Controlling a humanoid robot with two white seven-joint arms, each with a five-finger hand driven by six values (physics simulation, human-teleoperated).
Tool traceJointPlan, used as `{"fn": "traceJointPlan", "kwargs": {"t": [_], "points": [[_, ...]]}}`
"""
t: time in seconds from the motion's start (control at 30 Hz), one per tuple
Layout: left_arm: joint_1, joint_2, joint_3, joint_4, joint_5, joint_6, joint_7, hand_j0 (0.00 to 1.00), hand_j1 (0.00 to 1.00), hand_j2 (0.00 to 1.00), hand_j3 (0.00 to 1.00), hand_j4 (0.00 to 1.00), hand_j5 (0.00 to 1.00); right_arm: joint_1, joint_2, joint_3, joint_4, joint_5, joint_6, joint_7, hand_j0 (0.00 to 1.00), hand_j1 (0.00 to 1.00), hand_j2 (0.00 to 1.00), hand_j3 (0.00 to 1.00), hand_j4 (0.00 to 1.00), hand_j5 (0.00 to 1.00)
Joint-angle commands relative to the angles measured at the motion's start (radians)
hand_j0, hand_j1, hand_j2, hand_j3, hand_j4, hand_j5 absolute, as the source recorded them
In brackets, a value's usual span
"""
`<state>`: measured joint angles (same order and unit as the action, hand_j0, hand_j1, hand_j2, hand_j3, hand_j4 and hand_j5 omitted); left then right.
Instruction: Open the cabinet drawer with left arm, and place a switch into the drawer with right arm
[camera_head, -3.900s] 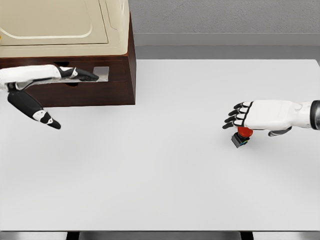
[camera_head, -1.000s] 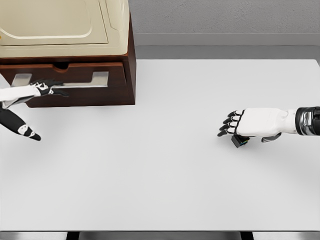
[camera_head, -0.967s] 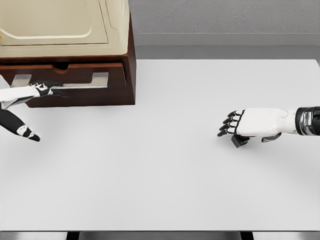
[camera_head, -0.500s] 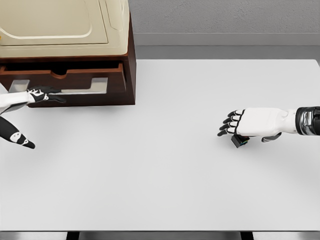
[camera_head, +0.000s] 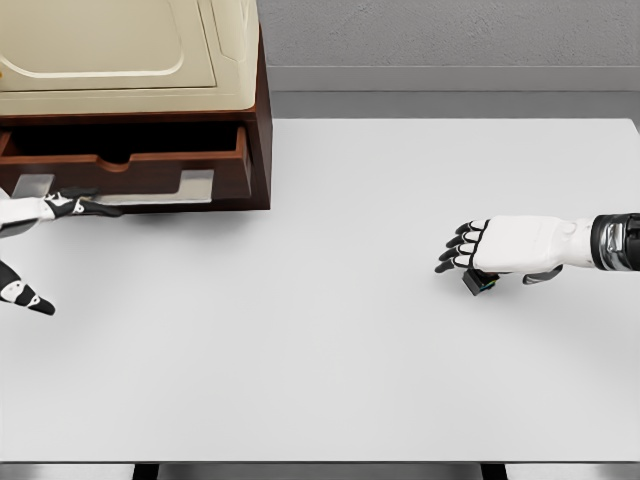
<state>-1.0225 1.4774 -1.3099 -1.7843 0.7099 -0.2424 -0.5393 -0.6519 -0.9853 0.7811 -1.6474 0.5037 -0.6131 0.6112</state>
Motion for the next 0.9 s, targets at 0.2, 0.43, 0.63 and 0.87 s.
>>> {"fn": "traceJointPlan", "kwargs": {"t": [0.2, 0.43, 0.63, 0.87], "points": [[0.001, 0.058, -0.092, 0.022, -0.194, -0.1, -0.001, 1.0, 1.0, 1.0, 1.0, 1.0, 1.0, 0.0, -0.001, 0.0, 0.003, -0.004, 0.002, 0.0, 0.86, 0.86, 0.86, 0.86, 0.86, 0.86], [0.001, 0.098, -0.138, 0.022, -0.196, -0.192, -0.001, 1.0, 1.0, 1.0, 1.0, 1.0, 1.0, 0.0, -0.001, 0.0, 0.003, -0.004, 0.002, 0.0, 0.92, 0.92, 0.92, 0.92, 0.92, 0.92], [0.002, 0.119, -0.155, 0.022, -0.196, -0.23, -0.001, 1.0, 1.0, 1.0, 1.0, 1.0, 1.0, 0.0, -0.001, -0.002, 0.005, -0.004, 0.002, 0.0, 0.91, 0.91, 0.91, 0.91, 0.91, 0.91], [0.001, 0.135, -0.166, 0.022, -0.196, -0.256, -0.001, 1.0, 1.0, 1.0, 1.0, 1.0, 1.0, 0.0, -0.001, -0.002, 0.009, -0.004, 0.002, 0.0, 0.88, 0.88, 0.88, 0.88, 0.88, 0.88]]}}
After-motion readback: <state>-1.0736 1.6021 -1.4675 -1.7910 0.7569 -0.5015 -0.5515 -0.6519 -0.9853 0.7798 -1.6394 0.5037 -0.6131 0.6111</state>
